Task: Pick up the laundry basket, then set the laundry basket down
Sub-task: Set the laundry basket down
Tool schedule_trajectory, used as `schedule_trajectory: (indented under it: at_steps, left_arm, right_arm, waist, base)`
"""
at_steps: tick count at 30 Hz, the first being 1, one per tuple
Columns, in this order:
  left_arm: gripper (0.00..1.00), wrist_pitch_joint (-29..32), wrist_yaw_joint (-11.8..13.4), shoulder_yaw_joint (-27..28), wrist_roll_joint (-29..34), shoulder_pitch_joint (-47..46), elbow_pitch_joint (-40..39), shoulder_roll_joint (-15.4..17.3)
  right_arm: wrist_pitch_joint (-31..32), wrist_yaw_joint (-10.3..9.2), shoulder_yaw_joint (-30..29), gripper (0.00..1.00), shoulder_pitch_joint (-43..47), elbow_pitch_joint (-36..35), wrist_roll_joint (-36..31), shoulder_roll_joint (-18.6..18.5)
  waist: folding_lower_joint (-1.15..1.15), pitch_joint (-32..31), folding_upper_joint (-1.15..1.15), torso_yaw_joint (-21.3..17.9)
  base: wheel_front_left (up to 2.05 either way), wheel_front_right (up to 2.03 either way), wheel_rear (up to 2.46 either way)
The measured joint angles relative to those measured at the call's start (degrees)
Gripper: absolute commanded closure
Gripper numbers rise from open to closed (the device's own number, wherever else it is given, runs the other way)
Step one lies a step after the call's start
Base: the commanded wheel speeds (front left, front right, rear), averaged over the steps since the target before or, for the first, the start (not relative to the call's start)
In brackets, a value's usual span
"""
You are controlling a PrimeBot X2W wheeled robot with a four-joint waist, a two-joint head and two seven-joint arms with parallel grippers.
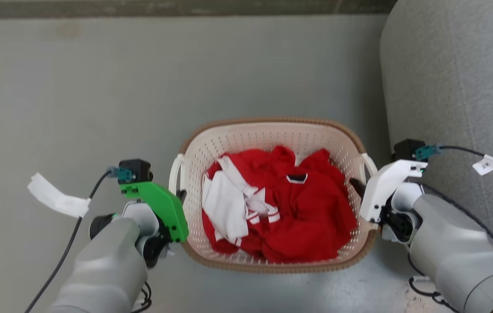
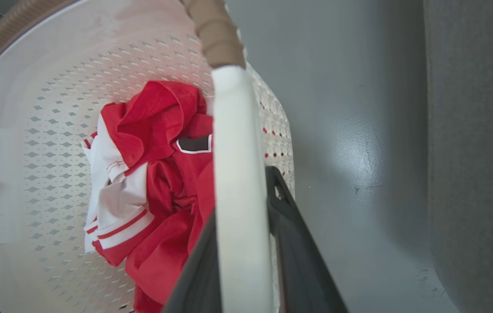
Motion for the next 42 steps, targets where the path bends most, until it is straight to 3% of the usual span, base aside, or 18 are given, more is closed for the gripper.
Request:
schedule_trajectory:
  at_steps: [28,42]
  left_arm:
    - [1.0,-10.4,5.1,-1.1,2.8,-9.2,-2.0,0.1]
    - [1.0,-12.7,6.9,-2.0,2.9,-10.6,-2.1,0.2]
  right_arm:
    - [-10.1,-0.01,0.9,1.0,-7.7,-6.4,0.0,-3.6]
    - [-14.0,-0.02,2.2,1.0,-7.8,-8.4,1.3,-4.2]
  waist:
    - [0.01,20.0,0.0,-0.6]
    - [0.01,26.0,0.0,-0.5]
  base:
    - [0.0,0.0,0.0]
    - [0.0,0.0,0.0]
